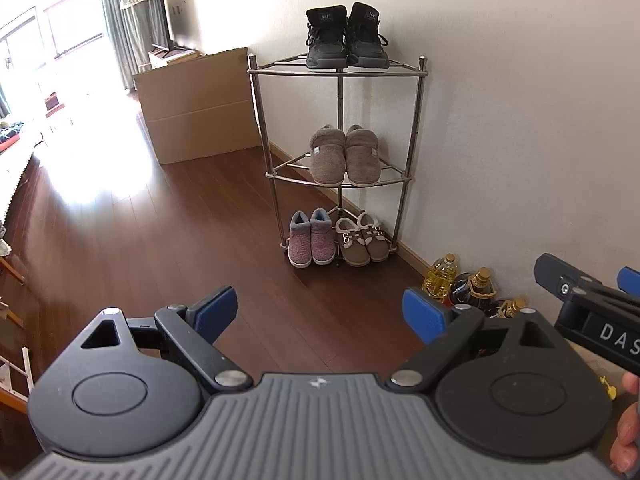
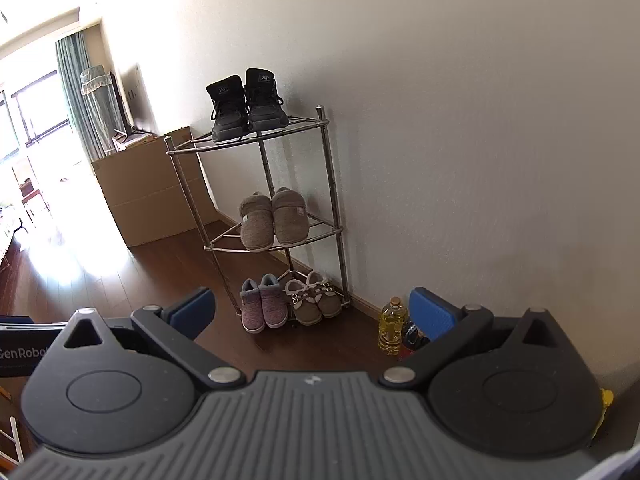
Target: Organize scattered shoes
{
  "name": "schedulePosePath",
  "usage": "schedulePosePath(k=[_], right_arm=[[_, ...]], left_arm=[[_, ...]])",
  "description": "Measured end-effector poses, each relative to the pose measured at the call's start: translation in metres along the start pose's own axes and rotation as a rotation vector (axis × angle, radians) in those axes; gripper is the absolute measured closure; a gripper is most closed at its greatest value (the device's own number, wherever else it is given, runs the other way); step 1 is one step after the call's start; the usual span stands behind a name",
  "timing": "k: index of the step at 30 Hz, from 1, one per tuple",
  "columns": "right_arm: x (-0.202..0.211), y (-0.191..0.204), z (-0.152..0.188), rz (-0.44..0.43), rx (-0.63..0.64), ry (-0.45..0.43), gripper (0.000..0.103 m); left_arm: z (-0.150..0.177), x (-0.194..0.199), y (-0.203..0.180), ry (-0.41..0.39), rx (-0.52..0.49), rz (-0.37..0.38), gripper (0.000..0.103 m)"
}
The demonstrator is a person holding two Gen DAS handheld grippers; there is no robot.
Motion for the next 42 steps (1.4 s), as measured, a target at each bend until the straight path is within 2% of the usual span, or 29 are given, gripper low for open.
schedulePosePath(k=[5, 9, 16, 25, 29, 33, 42], right_arm=[[-0.019, -0.013, -0.001, -0.026, 0.028, 0.033, 0.001], [-0.033, -0.013, -0.006, -0.058, 0.062, 0.045, 0.001], [-0.052, 0.003, -0.018, -0.128, 0.114, 0.065, 0.001], [-0.071, 0.032, -0.035, -0.204, 0.127, 0.078, 0.001], [-0.081, 0.039, -0.040, -0.207, 0.129, 0.091, 0.001], [-0.096, 0.043, -0.047, -0.200, 0.104, 0.099, 0.001], [-0.140, 0.046, -0.083, -0.099, 0.007, 0.125, 0.001]], left_arm=[[0.002, -0.006, -0.014, -0.013, 0.010, -0.015, 0.011], [0.006, -0.008, -0.012, -0.031, 0.011, -0.057, 0.011], [0.012, -0.003, 0.009, -0.037, 0.076, -0.139, 0.011], [0.006, -0.007, 0.035, -0.034, 0.133, -0.193, 0.011], [-0.003, -0.022, 0.043, -0.020, 0.145, -0.193, 0.011], [-0.026, -0.052, 0.048, -0.003, 0.139, -0.176, 0.011], [-0.089, -0.102, 0.045, 0.013, 0.043, -0.106, 0.011]])
Point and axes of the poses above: each gripper's, at about its wrist camera, not at the fingertips, and x roughly against the way its jaws point, y to its left, z to its underside, the point moved 8 cm from there along -x, roughly the way its jaws point, and after that the axes turned 13 degrees about x, right-handed, at the moved point
